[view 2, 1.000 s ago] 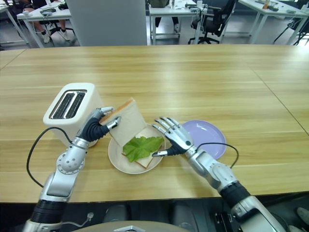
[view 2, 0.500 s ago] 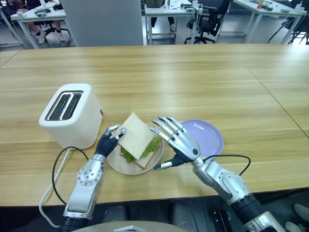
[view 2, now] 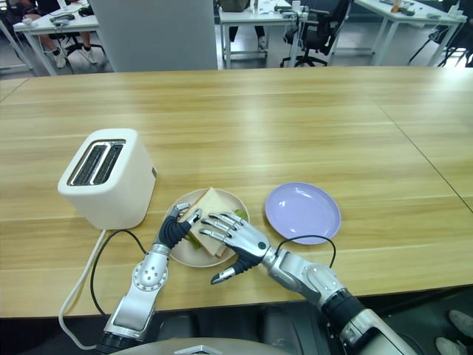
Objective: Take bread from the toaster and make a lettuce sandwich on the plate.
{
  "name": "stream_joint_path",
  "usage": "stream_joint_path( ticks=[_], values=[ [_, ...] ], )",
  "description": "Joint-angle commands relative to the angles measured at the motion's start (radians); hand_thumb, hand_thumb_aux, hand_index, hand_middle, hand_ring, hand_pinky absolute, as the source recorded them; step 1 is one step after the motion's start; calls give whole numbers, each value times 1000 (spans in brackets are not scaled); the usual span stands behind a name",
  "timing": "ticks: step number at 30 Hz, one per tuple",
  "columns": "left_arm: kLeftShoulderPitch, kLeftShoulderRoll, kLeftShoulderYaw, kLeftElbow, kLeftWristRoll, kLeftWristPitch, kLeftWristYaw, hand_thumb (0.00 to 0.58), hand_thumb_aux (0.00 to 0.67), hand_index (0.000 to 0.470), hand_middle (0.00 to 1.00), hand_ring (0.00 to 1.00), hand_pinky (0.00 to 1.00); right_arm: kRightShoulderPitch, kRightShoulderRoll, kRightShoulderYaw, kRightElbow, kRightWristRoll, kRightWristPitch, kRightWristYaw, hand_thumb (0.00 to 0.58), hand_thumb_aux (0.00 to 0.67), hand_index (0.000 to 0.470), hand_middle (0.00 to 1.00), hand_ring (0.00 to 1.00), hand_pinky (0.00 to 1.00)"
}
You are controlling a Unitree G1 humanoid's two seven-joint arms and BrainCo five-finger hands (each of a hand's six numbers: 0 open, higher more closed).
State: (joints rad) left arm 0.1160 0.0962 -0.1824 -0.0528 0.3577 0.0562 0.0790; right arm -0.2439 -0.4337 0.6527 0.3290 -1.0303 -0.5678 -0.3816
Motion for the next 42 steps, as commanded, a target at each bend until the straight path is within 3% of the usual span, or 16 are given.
stream_joint_path(
  ticks=[1, 10, 11, 12, 17, 24, 31, 33, 34, 36, 37, 38, 39, 40, 41, 42],
  values=[
    [-31, 7, -36, 42, 51, -20, 21, 580, 670, 460, 1000, 1000, 1000, -3, -3, 39, 104, 7, 8, 99, 0, 0, 0, 0, 0, 0],
    [-94, 71, -120, 112, 303, -12, 151, 580, 670, 460, 1000, 1000, 1000, -32, -2, 70, 205, 50, 37, 275, 0, 0, 0, 0, 0, 0],
    [-104, 89, -134, 115, 358, -2, 178, 392, 289, 198, 1000, 1000, 1000, -35, -2, 70, 209, 56, 38, 284, 0, 0, 0, 0, 0, 0],
    [-111, 105, -145, 112, 405, 5, 204, 0, 0, 0, 1000, 1000, 1000, -36, -1, 69, 212, 63, 39, 291, 0, 0, 0, 0, 0, 0],
    [-134, 165, -177, 75, 569, 38, 275, 0, 0, 0, 1000, 1000, 1000, -46, 6, 73, 236, 80, 51, 330, 0, 0, 0, 0, 0, 0],
    [-141, 251, -160, -25, 702, 61, 315, 0, 0, 0, 1000, 1000, 1000, -51, 12, 77, 258, 90, 65, 378, 96, 58, 40, 0, 0, 0],
    [-124, 319, -23, -160, 588, -10, 321, 0, 0, 0, 1000, 1000, 1000, -60, 30, 31, 274, 136, 46, 304, 152, 95, 65, 0, 0, 0],
    [-118, 323, 26, -181, 483, -64, 299, 0, 0, 0, 1000, 1000, 1000, -57, 47, -30, 260, 199, 16, 221, 328, 229, 157, 0, 0, 0],
    [-117, 326, 42, -182, 445, -89, 287, 0, 0, 0, 1000, 1000, 1000, -56, 52, -63, 250, 228, 2, 179, 346, 244, 168, 0, 0, 0],
    [-113, 336, 71, -182, 345, -163, 254, 0, 0, 0, 1000, 1000, 1000, -50, 55, -126, 220, 306, -46, 134, 558, 539, 370, 0, 0, 0],
    [-110, 337, 82, -182, 299, -192, 235, 503, 426, 292, 1000, 1000, 1000, -42, 57, -155, 201, 350, -72, 125, 580, 670, 460, 0, 0, 0],
    [-107, 343, 89, -177, 253, -229, 214, 580, 670, 460, 1000, 1000, 1000, -33, 59, -180, 182, 403, -102, 135, 580, 670, 460, 0, 0, 0],
    [-101, 349, 93, -174, 223, -260, 196, 580, 670, 460, 1000, 1000, 1000, -23, 59, -202, 163, 439, -128, 136, 580, 670, 460, 349, 349, 349],
    [-96, 357, 93, -170, 205, -290, 181, 580, 670, 460, 1000, 1000, 1000, -13, 61, -222, 146, 489, -157, 154, 580, 670, 460, 349, 349, 349],
    [-90, 363, 92, -166, 190, -316, 167, 580, 670, 460, 1000, 1000, 1000, 0, 61, -236, 127, 538, -182, 178, 580, 670, 460, 902, 902, 902],
    [-85, 371, 88, -161, 171, -343, 149, 580, 670, 460, 1000, 1000, 1000, 13, 61, -249, 103, 588, -203, 202, 580, 670, 460, 1000, 1000, 1000]
  ],
)
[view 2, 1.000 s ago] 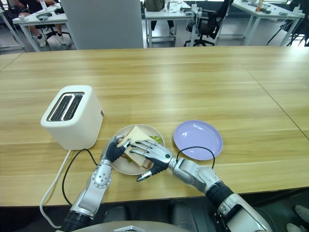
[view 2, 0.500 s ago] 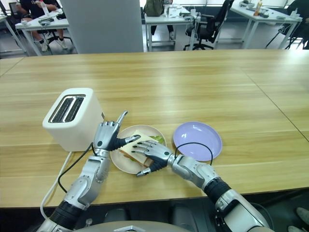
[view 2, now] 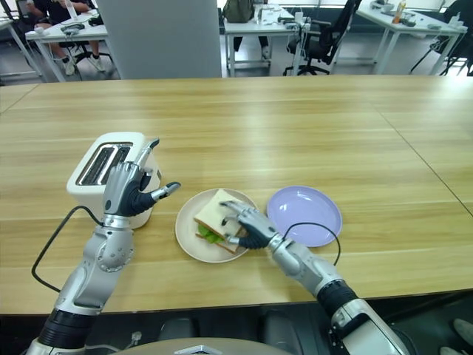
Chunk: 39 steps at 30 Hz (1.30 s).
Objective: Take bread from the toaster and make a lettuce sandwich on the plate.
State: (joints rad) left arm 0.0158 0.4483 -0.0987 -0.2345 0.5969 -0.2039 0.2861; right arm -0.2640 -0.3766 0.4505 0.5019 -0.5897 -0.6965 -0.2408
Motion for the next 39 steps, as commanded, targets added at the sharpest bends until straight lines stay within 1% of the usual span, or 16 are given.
stream_joint_path(
  ticks=[1, 4, 6, 8, 10, 13, 17, 19, 22, 25, 29, 35, 39],
  values=[
    [21, 26, -1, 23, -81, -110, -73, 580, 670, 460, 1000, 1000, 1000, 48, 2, -55, -95, 196, -89, 94, 580, 670, 460, 1000, 1000, 1000],
    [44, 62, -27, 23, -122, -198, -150, 580, 670, 460, 1000, 1000, 1000, 93, -19, -59, -179, 299, -115, 195, 580, 670, 460, 1000, 1000, 1000],
    [75, 107, -58, 18, -129, -278, -211, 580, 670, 460, 1000, 1000, 1000, 136, -46, -40, -248, 360, -121, 285, 580, 670, 460, 1000, 1000, 1000],
    [110, 147, -93, 14, -152, -332, -281, 580, 670, 460, 1000, 1000, 1000, 177, -82, -3, -300, 399, -117, 385, 580, 670, 460, 1000, 1000, 1000],
    [146, 182, -130, 20, -172, -348, -364, 580, 670, 460, 1000, 1000, 1000, 221, -123, 42, -336, 411, -106, 483, 580, 670, 460, 1000, 1000, 1000],
    [202, 234, -213, 50, -154, -334, -507, 580, 670, 460, 1000, 1000, 1000, 288, -185, 106, -353, 370, -84, 608, 580, 670, 460, 1000, 1000, 1000],
    [255, 261, -309, 80, -83, -299, -631, 580, 670, 460, 1000, 1000, 1000, 340, -227, 148, -339, 298, -43, 692, 580, 670, 460, 1000, 1000, 1000],
    [250, 254, -348, 119, 17, -272, -643, 580, 670, 460, 1000, 1000, 1000, 348, -220, 153, -311, 225, -20, 682, 580, 670, 460, 1000, 1000, 1000],
    [228, 239, -368, 162, 95, -250, -630, 580, 670, 460, 1000, 1000, 1000, 337, -196, 150, -266, 136, 1, 647, 580, 670, 460, 1000, 1000, 1000],
    [192, 216, -382, 210, 185, -218, -594, 580, 670, 460, 1000, 1000, 1000, 292, -161, 153, -198, 9, 34, 560, 580, 670, 460, 1000, 1000, 1000],
    [126, 182, -390, 282, 270, -179, -525, 580, 670, 460, 1000, 1000, 1000, 210, -99, 151, -98, -66, 66, 470, 580, 670, 460, 1000, 1000, 1000],
    [50, 147, -388, 370, 274, -160, -478, 580, 670, 460, 1000, 1000, 1000, 102, -29, 149, 49, -70, 94, 435, 580, 670, 460, 1000, 1000, 1000],
    [-37, 127, -408, 469, 279, -142, -458, 580, 670, 460, 1000, 1000, 1000, 14, 15, 176, 168, -117, 135, 418, 580, 670, 460, 1000, 1000, 1000]
  ],
)
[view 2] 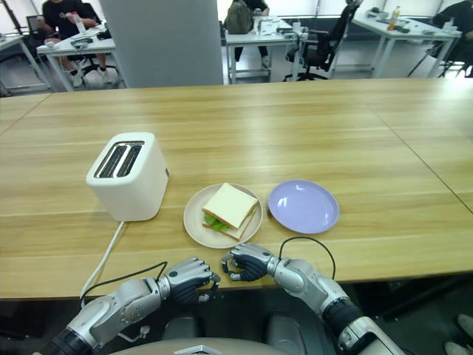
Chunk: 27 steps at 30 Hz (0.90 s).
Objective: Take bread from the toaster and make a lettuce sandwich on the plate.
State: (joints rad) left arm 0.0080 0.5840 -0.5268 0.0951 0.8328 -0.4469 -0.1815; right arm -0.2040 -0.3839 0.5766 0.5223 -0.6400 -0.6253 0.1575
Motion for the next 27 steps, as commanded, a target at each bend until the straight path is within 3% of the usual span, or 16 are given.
stream_joint_path(
  ticks=[1, 8, 13, 14, 15, 16, 18, 19, 20, 21, 22, 23, 27],
  values=[
    [-57, -18, 17, 163, 42, 106, 14, 580, 670, 460, 1000, 1000, 1000, -76, 40, 61, 192, -81, 72, 10, 580, 670, 460, 1000, 1000, 1000],
    [-260, -92, 5, 352, 34, 123, 74, 580, 670, 460, 1000, 1000, 1000, -264, 140, 108, 478, -163, 128, -98, 580, 670, 460, 1000, 1000, 1000],
    [-239, -110, 56, 278, -130, 30, 57, 580, 670, 460, 1000, 1000, 1000, -299, 147, 69, 513, -105, 71, -118, 580, 670, 460, 1000, 1000, 1000],
    [-222, -113, 74, 246, -168, 11, 63, 572, 591, 406, 1000, 1000, 1000, -296, 143, 59, 509, -93, 49, -126, 580, 670, 460, 1000, 1000, 1000],
    [-198, -121, 99, 211, -222, -3, 62, 572, 591, 406, 1000, 1000, 1000, -287, 137, 42, 500, -68, 21, -125, 580, 670, 460, 1000, 1000, 1000],
    [-177, -128, 121, 177, -264, -15, 66, 0, 0, 0, 1000, 1000, 1000, -277, 132, 24, 493, -43, -4, -126, 580, 670, 460, 1000, 1000, 1000],
    [-133, -155, 175, 120, -358, -36, 73, 0, 0, 0, 1000, 1000, 1000, -255, 129, -23, 478, 25, -65, -124, 580, 670, 460, 1000, 1000, 1000],
    [-113, -172, 198, 98, -418, -44, 68, 0, 0, 0, 1000, 1000, 1000, -241, 134, -53, 469, 73, -95, -113, 557, 536, 368, 1000, 1000, 1000],
    [-96, -187, 218, 81, -473, -54, 65, 0, 0, 0, 647, 647, 647, -228, 138, -78, 460, 117, -128, -102, 0, 0, 0, 694, 694, 694],
    [-81, -213, 235, 73, -565, -97, 53, 0, 0, 0, 129, 129, 129, -211, 143, -104, 448, 168, -164, -84, 0, 0, 0, 416, 416, 416],
    [-68, -228, 247, 57, -628, -117, 36, 0, 0, 0, 0, 0, 0, -194, 150, -127, 436, 221, -197, -61, 0, 0, 0, 204, 204, 204],
    [-56, -240, 258, 40, -685, -114, 11, 0, 0, 0, 0, 0, 0, -177, 160, -149, 423, 279, -225, -29, 0, 0, 0, 0, 0, 0],
    [-14, -281, 288, -62, -980, -12, -135, 0, 0, 0, 0, 0, 0, -120, 194, -219, 334, 493, -281, 112, 0, 0, 0, 0, 0, 0]
  ],
)
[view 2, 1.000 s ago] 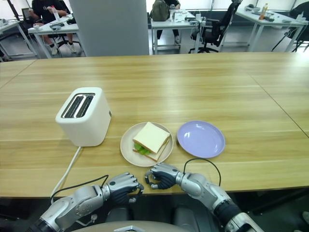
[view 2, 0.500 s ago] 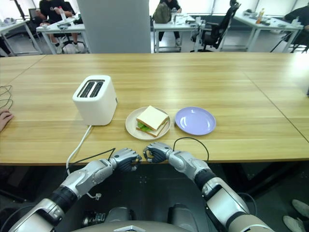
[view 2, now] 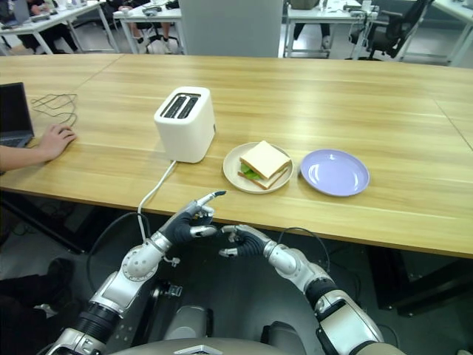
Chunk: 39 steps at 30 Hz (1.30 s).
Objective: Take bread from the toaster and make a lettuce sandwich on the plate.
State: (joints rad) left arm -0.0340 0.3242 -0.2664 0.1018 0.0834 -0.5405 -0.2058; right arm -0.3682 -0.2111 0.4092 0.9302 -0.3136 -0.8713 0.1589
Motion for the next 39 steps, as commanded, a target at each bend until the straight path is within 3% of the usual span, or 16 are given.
stream_joint_path(
  ticks=[1, 11, 24, 29, 30, 31, 32, 33, 34, 39],
  values=[
    [33, -28, 35, -87, -280, 92, -136, 0, 0, 0, 0, 0, 0, 53, 27, -66, -104, 203, -31, 133, 0, 0, 0, 0, 0, 0],
    [32, -56, 95, -118, -373, 113, -250, 0, 0, 0, 0, 0, 0, 164, 28, -132, -432, 414, 72, 273, 0, 0, 0, 0, 0, 0],
    [33, -81, 147, -101, -348, 99, -287, 0, 0, 0, 0, 0, 0, 229, 26, -209, -511, 446, 122, 305, 0, 0, 0, 0, 0, 0],
    [34, -68, 130, -58, -194, 55, -248, 0, 0, 0, 0, 0, 0, 224, 24, -223, -489, 382, 84, 279, 0, 0, 0, 0, 0, 0],
    [32, -63, 126, -43, -161, 44, -241, 92, 55, 38, 0, 0, 0, 222, 19, -225, -482, 355, 75, 268, 0, 0, 0, 0, 0, 0],
    [29, -58, 126, -23, -122, 22, -225, 505, 428, 294, 188, 188, 188, 218, 14, -226, -473, 319, 66, 251, 0, 0, 0, 0, 0, 0],
    [24, -51, 125, -3, -84, 7, -211, 580, 670, 460, 875, 875, 875, 214, 8, -227, -462, 281, 59, 233, 0, 0, 0, 0, 0, 0],
    [20, -43, 122, 18, -45, -10, -197, 580, 670, 460, 875, 875, 875, 209, 3, -227, -449, 247, 50, 218, 0, 0, 0, 0, 0, 0],
    [15, -34, 120, 37, -8, -27, -181, 580, 670, 460, 1000, 1000, 1000, 205, -2, -225, -439, 221, 44, 205, 0, 0, 0, 0, 0, 0],
    [-2, -10, 116, 87, 113, -69, -111, 580, 670, 460, 1000, 1000, 1000, 192, -15, -210, -394, 124, 21, 144, 0, 0, 0, 0, 0, 0]
  ],
)
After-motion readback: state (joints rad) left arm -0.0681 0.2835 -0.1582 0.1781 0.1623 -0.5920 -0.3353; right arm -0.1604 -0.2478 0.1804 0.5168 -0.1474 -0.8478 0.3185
